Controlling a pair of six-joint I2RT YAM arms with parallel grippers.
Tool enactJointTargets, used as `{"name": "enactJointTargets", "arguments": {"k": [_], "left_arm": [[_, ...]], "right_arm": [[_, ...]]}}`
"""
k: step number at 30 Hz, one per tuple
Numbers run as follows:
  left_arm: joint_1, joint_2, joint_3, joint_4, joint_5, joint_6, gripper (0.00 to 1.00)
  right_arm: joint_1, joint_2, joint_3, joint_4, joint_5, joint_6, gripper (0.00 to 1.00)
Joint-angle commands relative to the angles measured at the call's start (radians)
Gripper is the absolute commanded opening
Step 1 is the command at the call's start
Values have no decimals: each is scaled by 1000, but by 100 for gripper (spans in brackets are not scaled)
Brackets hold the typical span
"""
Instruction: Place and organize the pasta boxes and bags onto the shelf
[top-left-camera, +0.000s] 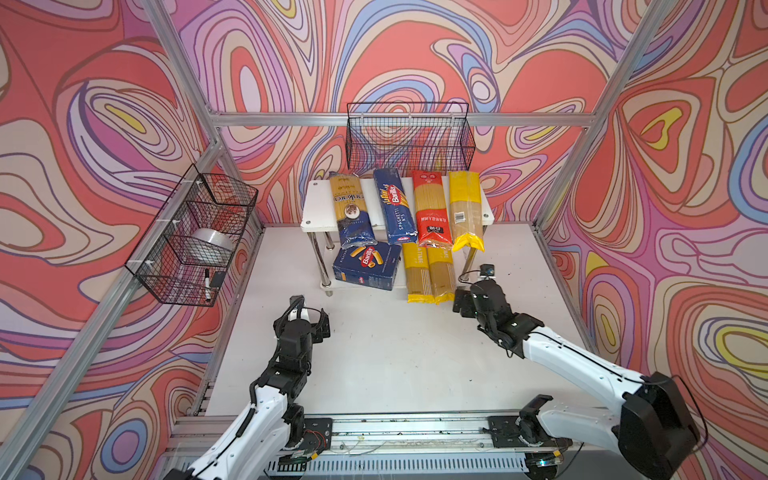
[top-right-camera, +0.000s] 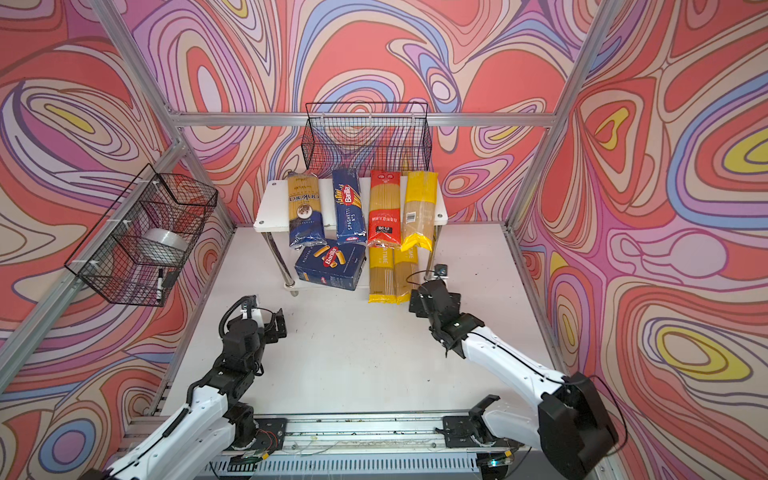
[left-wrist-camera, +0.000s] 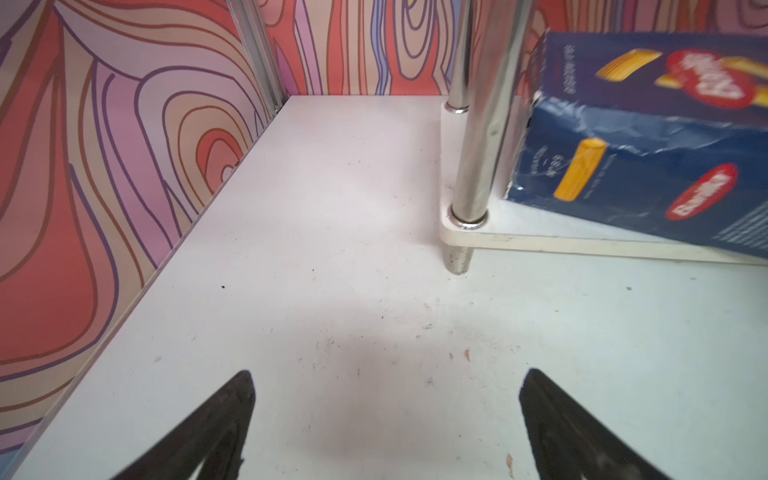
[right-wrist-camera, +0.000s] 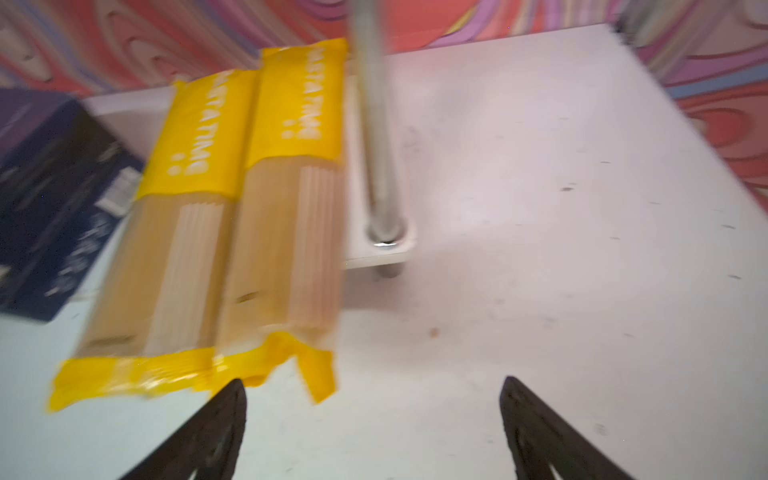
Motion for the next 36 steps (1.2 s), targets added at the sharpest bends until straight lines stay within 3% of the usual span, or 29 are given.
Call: {"name": "enactJointTargets", "arguments": {"k": [1, 5, 8, 9, 12, 15, 17, 20, 21, 22, 23, 25, 29, 31, 32, 34, 36], "left_arm": [[39, 160, -19, 349, -49, 48, 100], [126, 412, 38, 529, 42, -11, 100], [141, 486, 152, 400, 55, 33, 100], [143, 512, 149, 450, 57, 63, 100], [148, 501, 107, 527, 82, 77, 100], [165, 440, 72, 507, 199, 58, 100], [174, 447, 79, 503, 231, 57, 100], [181, 447, 122, 403, 341, 29, 100], [185, 452, 120, 410, 415, 20, 100], [186, 475, 96, 482, 450, 25, 100], [192, 495, 87, 549, 451, 17, 100], [227, 492, 136, 434, 477, -16, 100], [237, 508, 149, 427, 523, -10, 100], [237, 490, 86, 542, 544, 2, 100], [237, 457, 73, 529, 525, 21, 100], [236, 372, 78, 399, 322, 76, 100], [245, 408, 48, 518, 214, 80, 100]], "right_arm": [[-79, -54, -121, 269, 131, -121, 98], [-162, 93, -232, 686, 175, -314, 98], [-233, 288, -251, 910, 86, -345, 98], [-246, 349, -251, 996, 60, -340, 98], [-259, 459, -197, 1072, 2, -449, 98], [-280, 560, -248, 1310, 1, -478, 98], [-325, 523, -249, 1228, -102, -426, 98], [-373, 583, -289, 1343, -143, -379, 98], [-371, 613, -284, 1393, -135, -401, 98], [-369, 588, -267, 1307, -156, -396, 98], [-371, 580, -253, 1260, -179, -391, 98], [-370, 591, -241, 1264, -180, -404, 98], [-371, 591, -228, 1240, -184, -397, 98], [-374, 591, -227, 1234, -187, -397, 99], [-373, 594, -225, 1242, -187, -397, 98], [-374, 593, -227, 1240, -188, -397, 98], [-374, 592, -226, 1237, -188, -397, 98]]}}
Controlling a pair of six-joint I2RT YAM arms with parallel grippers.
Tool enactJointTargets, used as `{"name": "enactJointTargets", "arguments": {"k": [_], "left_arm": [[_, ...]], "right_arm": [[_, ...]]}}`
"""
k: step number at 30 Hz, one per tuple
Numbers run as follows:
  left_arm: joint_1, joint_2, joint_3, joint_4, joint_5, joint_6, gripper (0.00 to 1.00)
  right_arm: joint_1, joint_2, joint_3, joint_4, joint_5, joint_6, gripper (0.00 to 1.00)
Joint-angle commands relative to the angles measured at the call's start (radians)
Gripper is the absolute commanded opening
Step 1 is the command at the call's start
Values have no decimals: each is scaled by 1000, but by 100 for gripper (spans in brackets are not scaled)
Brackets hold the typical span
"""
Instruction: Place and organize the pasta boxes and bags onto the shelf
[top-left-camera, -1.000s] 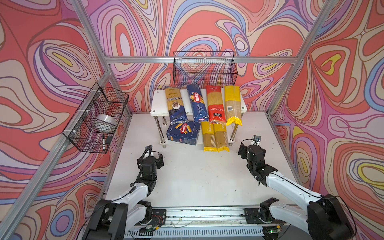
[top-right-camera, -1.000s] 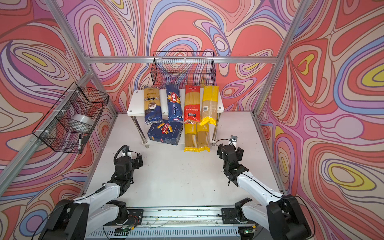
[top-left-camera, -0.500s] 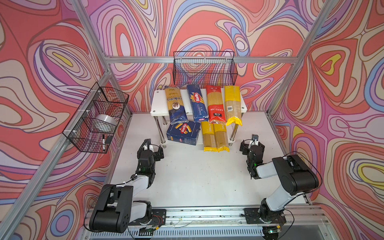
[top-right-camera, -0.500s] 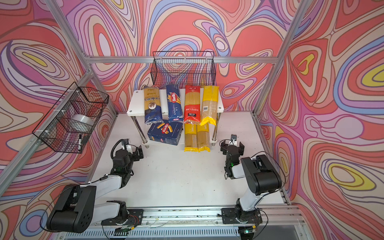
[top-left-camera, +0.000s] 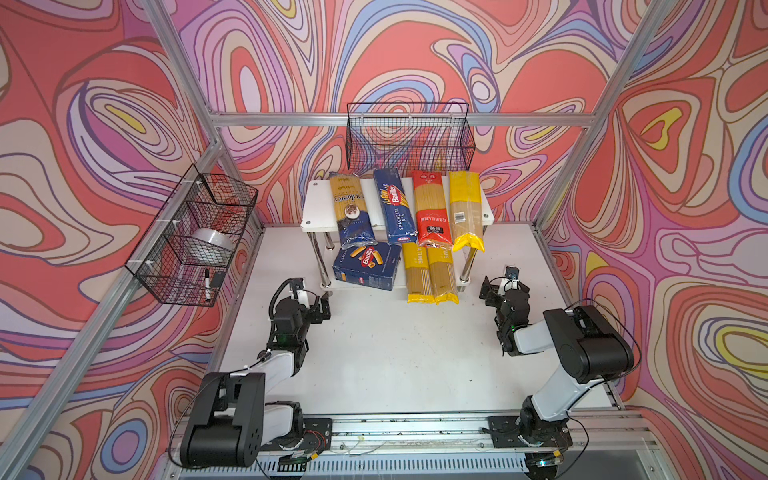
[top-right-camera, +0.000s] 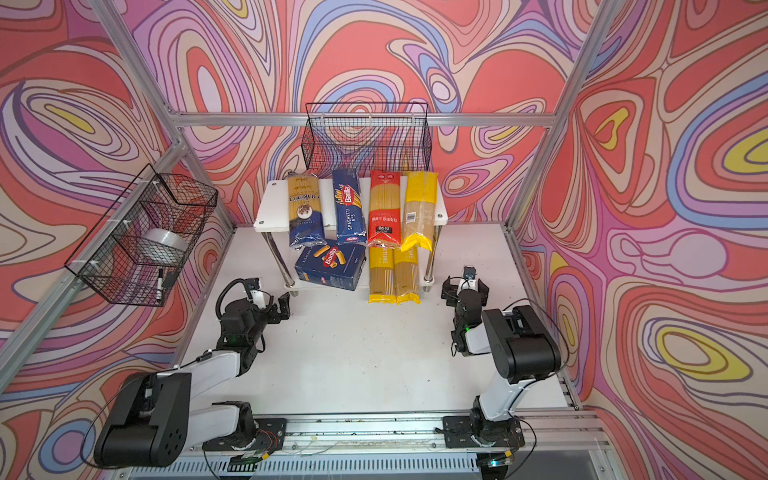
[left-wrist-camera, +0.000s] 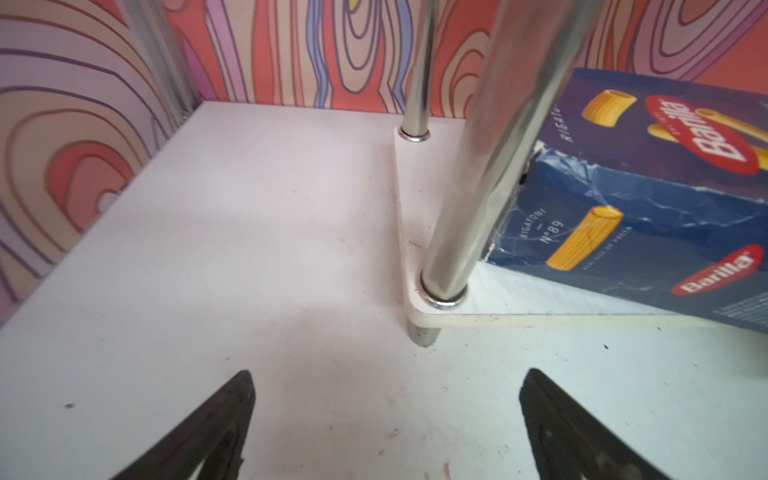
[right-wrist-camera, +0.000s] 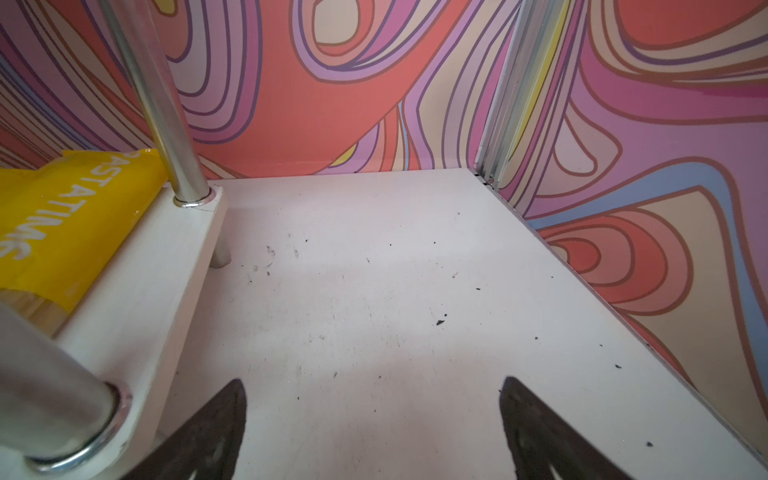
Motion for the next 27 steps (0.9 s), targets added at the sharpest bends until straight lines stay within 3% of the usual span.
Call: {"name": "enactJointTargets", "arguments": {"k": [1, 3, 5, 6, 7, 9, 11, 13, 15, 17, 27], "left_arm": [[25, 61, -20, 148, -109, 35, 100], [26, 163, 37, 148, 31, 56, 100], [25, 317, 94, 197, 34, 52, 100], [27, 329, 103, 200, 31, 52, 100], [27, 278, 123, 70, 17, 40, 100], [26, 327, 92, 213, 7, 41, 100], [27, 294, 128, 81, 23, 44, 100], [25, 325, 108, 175, 30, 52, 100], [26, 303, 128, 96, 26, 48, 100], [25, 322, 111, 164, 26, 50, 100], [25, 311, 117, 134, 26, 49, 100]], "right_arm": [[-4, 9, 15, -9, -14, 3, 98], [-4, 8, 14, -12, -14, 3, 98], [-4, 8, 13, -10, -15, 3, 98], [-4, 8, 13, -9, -14, 4, 99], [-5, 8, 13, -10, -16, 5, 98], [-5, 9, 14, -11, -17, 4, 98], [-5, 9, 14, -12, -17, 5, 98], [-4, 8, 14, -12, -17, 6, 98], [-5, 8, 15, -11, -15, 4, 99], [-5, 8, 14, -12, -16, 3, 98], [-22, 6, 41, -69, -41, 18, 98]]}}
